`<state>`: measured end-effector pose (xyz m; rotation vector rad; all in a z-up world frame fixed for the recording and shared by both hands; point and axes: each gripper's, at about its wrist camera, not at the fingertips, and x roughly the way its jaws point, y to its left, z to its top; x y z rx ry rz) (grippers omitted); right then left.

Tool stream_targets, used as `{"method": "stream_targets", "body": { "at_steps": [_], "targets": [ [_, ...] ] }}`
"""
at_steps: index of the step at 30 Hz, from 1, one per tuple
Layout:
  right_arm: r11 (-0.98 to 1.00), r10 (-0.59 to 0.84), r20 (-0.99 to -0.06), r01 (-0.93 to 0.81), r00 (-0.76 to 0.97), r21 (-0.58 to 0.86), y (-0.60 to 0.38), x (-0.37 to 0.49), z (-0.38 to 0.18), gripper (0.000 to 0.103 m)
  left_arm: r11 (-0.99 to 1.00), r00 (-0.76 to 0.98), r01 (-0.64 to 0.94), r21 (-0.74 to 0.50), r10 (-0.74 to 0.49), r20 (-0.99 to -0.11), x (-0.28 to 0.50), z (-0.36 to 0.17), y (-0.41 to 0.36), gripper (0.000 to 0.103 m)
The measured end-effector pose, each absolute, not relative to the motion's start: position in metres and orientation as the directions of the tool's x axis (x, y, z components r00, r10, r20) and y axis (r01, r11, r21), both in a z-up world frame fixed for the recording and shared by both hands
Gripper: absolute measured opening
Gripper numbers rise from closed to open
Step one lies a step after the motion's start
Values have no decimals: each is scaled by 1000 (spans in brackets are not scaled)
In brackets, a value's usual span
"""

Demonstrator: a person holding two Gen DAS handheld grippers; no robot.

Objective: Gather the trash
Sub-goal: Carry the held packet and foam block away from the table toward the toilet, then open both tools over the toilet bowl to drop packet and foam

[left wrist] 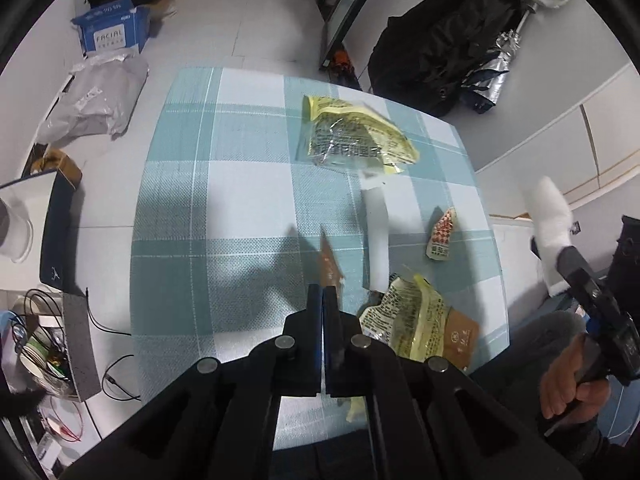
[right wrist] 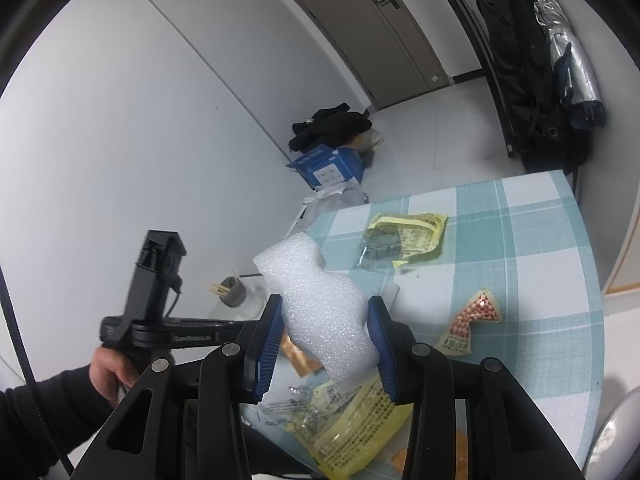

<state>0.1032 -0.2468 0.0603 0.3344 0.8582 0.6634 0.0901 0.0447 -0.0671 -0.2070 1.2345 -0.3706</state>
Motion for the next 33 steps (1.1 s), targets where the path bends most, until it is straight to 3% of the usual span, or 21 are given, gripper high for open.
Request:
{"method": "stream_targets", "body": {
  "at_steps": [7, 13, 20, 33],
  "targets": [
    [762, 647, -593, -404, 479, 506, -245, 101, 59, 41, 944, 340, 205, -259, -317, -885, 80, -45, 40, 0],
    [779, 628, -603, -402, 493, 482, -246, 98, 60, 41, 938, 387, 229, -259, -332, -860, 71, -23, 38, 0],
    [786, 617, -582, -372, 530, 494, -259, 96, 83, 41, 910, 441, 273, -312, -407, -800, 65, 15, 27, 0],
    [852, 496, -465, -310, 733, 421, -354, 71, 199, 41, 761, 440, 529, -375, -624, -646, 65, 109, -78, 0]
  ]
}}
